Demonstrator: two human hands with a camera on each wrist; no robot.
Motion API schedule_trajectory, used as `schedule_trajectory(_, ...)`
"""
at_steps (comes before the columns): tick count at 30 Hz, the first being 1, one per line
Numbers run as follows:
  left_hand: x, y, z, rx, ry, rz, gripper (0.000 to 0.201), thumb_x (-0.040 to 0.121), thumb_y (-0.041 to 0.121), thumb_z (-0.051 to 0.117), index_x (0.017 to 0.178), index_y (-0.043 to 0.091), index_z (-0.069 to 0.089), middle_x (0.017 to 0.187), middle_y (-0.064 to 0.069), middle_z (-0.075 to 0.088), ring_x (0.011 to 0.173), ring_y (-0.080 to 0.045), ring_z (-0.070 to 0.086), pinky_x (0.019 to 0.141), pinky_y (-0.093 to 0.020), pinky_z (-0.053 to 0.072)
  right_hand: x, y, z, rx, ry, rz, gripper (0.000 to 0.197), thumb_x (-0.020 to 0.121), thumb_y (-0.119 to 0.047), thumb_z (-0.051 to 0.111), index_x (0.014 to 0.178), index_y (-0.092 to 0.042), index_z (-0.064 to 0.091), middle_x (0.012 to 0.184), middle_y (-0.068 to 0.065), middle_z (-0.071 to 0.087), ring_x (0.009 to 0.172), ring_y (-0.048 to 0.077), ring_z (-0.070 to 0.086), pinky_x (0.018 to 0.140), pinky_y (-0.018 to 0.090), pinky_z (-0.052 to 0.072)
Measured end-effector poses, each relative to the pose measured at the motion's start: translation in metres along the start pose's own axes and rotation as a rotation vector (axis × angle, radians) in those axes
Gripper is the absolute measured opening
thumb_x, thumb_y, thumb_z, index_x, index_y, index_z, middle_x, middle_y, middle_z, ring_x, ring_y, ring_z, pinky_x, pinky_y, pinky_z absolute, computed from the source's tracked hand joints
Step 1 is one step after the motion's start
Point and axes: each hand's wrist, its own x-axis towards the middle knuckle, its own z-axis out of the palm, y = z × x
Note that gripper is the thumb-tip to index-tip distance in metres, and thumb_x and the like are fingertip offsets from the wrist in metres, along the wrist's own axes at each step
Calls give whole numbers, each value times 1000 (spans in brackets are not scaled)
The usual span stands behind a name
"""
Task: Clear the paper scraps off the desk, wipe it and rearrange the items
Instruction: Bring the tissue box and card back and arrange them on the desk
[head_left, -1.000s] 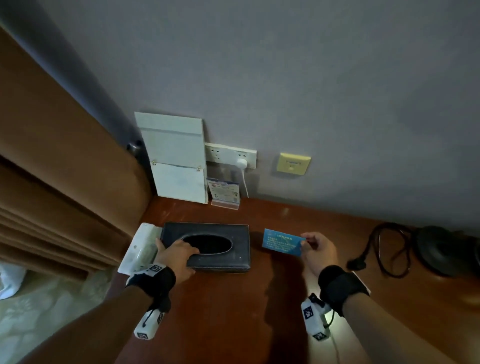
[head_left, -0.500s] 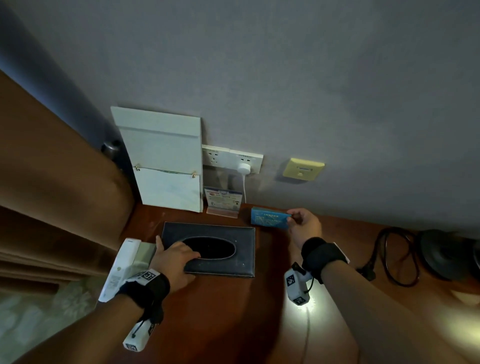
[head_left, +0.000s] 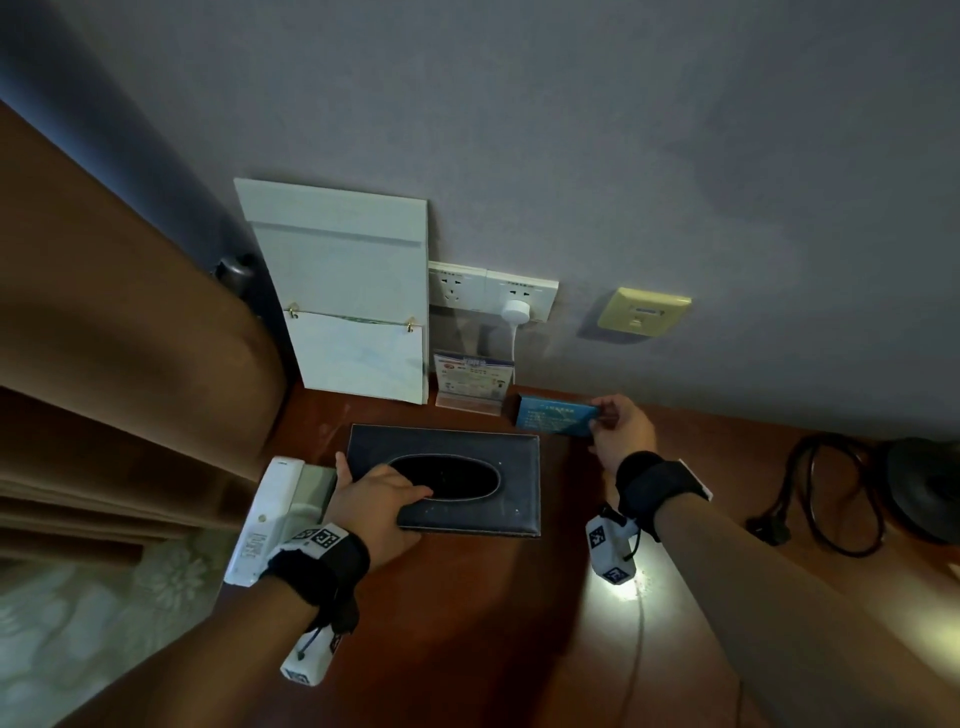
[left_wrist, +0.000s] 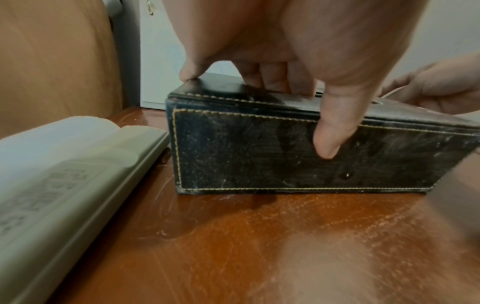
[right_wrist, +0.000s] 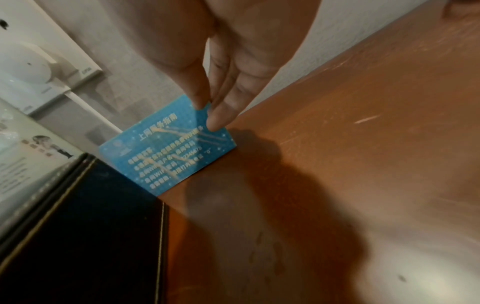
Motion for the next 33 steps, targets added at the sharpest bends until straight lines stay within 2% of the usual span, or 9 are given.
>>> schedule_trajectory(4, -1, 1, 0, 1, 8, 8, 55, 86, 53, 59, 139, 47, 46, 130, 22, 51, 136, -4, 31, 108, -64, -22, -22, -3, -7, -97, 37, -27, 48, 86, -1, 66, 128, -18, 52, 131, 8, 49, 118, 27, 53, 101, 36, 46)
schedule_trajectory(7, -1, 5, -2, 11, -11, 27, 55, 87, 52, 58, 140, 46, 45, 132, 22, 51, 137, -5, 30, 109, -66, -20, -58, -13, -4, -147, 20, -146, 52, 85, -11, 70, 131, -23, 48, 134, 1, 38, 117, 16, 43, 102, 28, 37)
schedule_trajectory(12, -3, 22, -1, 44, -26, 83, 54, 89, 51, 54, 141, 44, 45, 133, 19, 52, 137, -7, 31, 110, -70, -14, -117, -16, 17, -535, -230, -552, 43, 81, -45, 66, 121, -33, 55, 130, -7, 42, 117, 11, 29, 102, 36, 36)
schedule_trajectory(17, -4, 24, 4, 36, 27, 102, 58, 88, 51, 56, 143, 41, 42, 138, 15, 48, 139, -10, 29, 110, -71, -13, -139, -10, 40, -935, -399, -615, 73, 73, -64, 63, 137, -34, 43, 147, -4, 30, 135, 25, 23, 114, 50, 20)
schedule_trajectory(21, -18, 5, 14, -99, 188, 176, 62, 85, 59, 53, 143, 40, 44, 147, 14, 42, 144, -10, 24, 118, -46, -14, -142, -5, 48, -1005, -331, -625, 62, 79, -53, 65, 135, -34, 46, 148, -1, 28, 137, 29, 23, 117, 54, 13)
schedule_trajectory(23, -31, -13, 21, -232, 385, 66, 56, 85, 58, 51, 138, 37, 51, 142, 10, 45, 138, -15, 33, 119, -37, 8, -142, -3, 50, -991, -306, -613, 58, 81, -50, 65, 134, -34, 47, 149, -2, 28, 137, 28, 23, 118, 53, 13)
schedule_trajectory(25, -44, -35, 25, -286, 467, -195, 55, 86, 57, 57, 135, 34, 52, 141, 4, 43, 134, -23, 35, 113, -39, 26, -143, -3, 52, -979, -286, -604, 56, 81, -48, 66, 132, -34, 48, 148, -3, 28, 137, 27, 23, 118, 53, 14)
schedule_trajectory(28, -52, -62, 27, -246, 350, -516, 71, 81, 76, 51, 138, 34, 43, 150, -3, 32, 135, -34, 28, 114, -48, 23, -145, -4, 56, -968, -272, -582, 55, 79, -47, 66, 130, -33, 50, 147, -4, 29, 137, 26, 23, 118, 54, 13)
schedule_trajectory(33, -43, -86, 26, -245, 239, -601, 65, 84, 71, 47, 138, 34, 40, 153, -6, 29, 135, -38, 30, 114, -54, 24, -149, -8, 60, -947, -244, -534, 54, 79, -44, 67, 130, -33, 50, 147, -4, 29, 137, 27, 23, 118, 57, 11)
